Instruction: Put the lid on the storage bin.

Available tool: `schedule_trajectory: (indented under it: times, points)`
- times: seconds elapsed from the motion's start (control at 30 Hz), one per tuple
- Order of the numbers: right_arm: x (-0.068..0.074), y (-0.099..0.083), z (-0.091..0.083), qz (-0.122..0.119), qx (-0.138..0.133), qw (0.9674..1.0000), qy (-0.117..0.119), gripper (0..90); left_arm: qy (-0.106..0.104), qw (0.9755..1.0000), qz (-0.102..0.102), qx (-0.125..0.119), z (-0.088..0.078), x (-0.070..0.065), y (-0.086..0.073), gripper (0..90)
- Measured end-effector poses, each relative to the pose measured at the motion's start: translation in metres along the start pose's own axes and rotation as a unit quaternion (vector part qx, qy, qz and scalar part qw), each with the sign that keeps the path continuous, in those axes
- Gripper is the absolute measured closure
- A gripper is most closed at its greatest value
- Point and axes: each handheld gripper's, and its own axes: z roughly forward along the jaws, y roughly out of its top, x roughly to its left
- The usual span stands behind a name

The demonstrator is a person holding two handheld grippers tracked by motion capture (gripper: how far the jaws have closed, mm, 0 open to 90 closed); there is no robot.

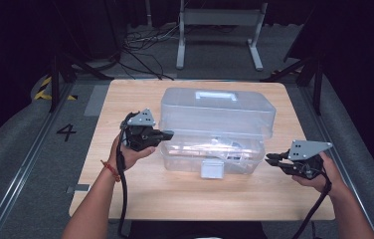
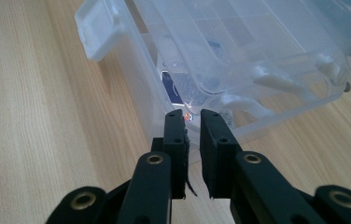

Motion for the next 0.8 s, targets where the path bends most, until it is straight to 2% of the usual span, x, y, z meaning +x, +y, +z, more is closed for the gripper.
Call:
schedule_trajectory:
  times: [0.03,0.07,0.13,0.2,0.27,0.3,0.43,0.63,0.73,0.8]
  points:
    - [0.000,0.000,0.000,0.001,0.002,1.0000,0.000,81.6,-0.010,0.9999,-0.008,0.005,0.001,0.000,0.000,89.3]
    - [0.000,-0.001,0.000,0.000,0.003,1.0000,0.001,81.6,-0.006,0.9998,-0.013,0.011,0.000,-0.001,0.000,89.2]
    - [0.000,-0.001,0.001,0.001,0.001,1.0000,0.002,81.6,-0.010,0.9994,-0.010,0.032,-0.001,-0.002,0.002,89.2]
    - [0.000,-0.001,0.001,0.001,0.003,1.0000,0.003,81.6,0.002,0.9993,-0.003,0.036,-0.006,-0.005,0.005,89.3]
    - [0.000,-0.002,0.001,0.002,0.003,1.0000,0.004,81.7,0.004,0.9995,-0.001,0.031,-0.013,-0.005,0.005,89.2]
    - [0.001,-0.002,0.002,0.002,0.003,1.0000,0.003,81.7,0.011,0.9994,0.001,0.032,-0.014,-0.006,0.003,89.1]
    - [0.000,-0.002,0.002,0.004,0.001,1.0000,0.004,81.6,0.018,0.9993,0.000,0.034,-0.013,-0.006,0.000,88.9]
    - [0.001,-0.002,0.001,0.005,-0.002,1.0000,-0.002,81.6,0.028,0.9993,0.003,0.023,-0.014,-0.007,-0.009,88.9]
    - [0.001,-0.002,0.001,0.007,-0.003,1.0000,-0.001,81.7,0.040,0.9989,0.007,0.023,-0.016,-0.008,-0.012,89.0]
    - [0.001,-0.002,0.001,0.009,-0.005,0.9999,-0.002,81.7,0.039,0.9990,0.006,0.020,-0.016,-0.009,-0.014,89.1]
